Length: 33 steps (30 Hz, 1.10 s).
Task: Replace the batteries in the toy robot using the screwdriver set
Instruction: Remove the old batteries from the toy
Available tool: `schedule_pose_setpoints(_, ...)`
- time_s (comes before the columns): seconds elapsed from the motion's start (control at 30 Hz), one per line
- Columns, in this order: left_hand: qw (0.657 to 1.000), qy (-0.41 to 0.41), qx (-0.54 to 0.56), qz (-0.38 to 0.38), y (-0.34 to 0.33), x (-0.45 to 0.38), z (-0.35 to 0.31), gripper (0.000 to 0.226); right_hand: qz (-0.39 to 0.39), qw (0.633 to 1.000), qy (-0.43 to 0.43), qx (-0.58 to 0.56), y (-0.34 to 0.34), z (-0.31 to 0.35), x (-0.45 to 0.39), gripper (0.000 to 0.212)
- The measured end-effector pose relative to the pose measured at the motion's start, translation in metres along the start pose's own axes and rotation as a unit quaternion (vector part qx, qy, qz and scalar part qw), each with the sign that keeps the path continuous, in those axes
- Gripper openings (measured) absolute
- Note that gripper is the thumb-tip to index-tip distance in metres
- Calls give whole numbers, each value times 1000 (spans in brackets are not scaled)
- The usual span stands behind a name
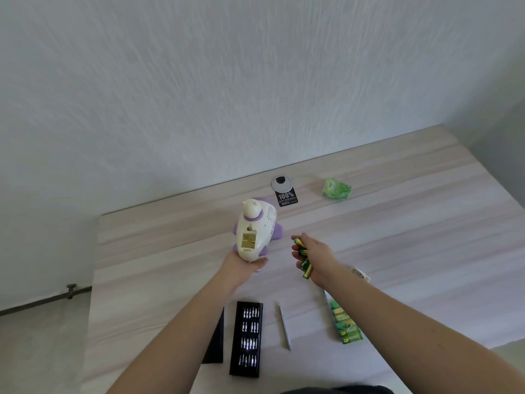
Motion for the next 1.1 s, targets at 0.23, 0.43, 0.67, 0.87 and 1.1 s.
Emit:
schedule_pose_setpoints(0.23,994,35,58,-88,-7,-7,25,43,-4,1000,-18,18,15,-31,-11,27)
schedule_pose_setpoints(0.43,995,12,35,-89,-16,-10,30,29,-15,998,-26,51,23,-48,-16,27)
schedule_pose_setpoints(0.67,997,0,21,-69,-22,-13,35,34,-39,998,-45,34,24,-55,-19,24)
schedule_pose_setpoints(0.87,998,-36,-52,5,-23,-17,35,34,-32,991,-109,-73,13,-63,-20,9)
schedule_pose_setpoints(1.1,982,-78,-137,-102,14,34,32,9,-21,970,-133,-202,7,-71,-21,21)
Point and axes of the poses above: each hand's wrist, its own x-axis away from the middle knuckle, its own y-axis out of the back of the hand, z = x × y, the point moved 9 cm from there along -x, towards the middle knuckle, and after that the axes turned 7 degrees about -y, right-handed, at the moved point
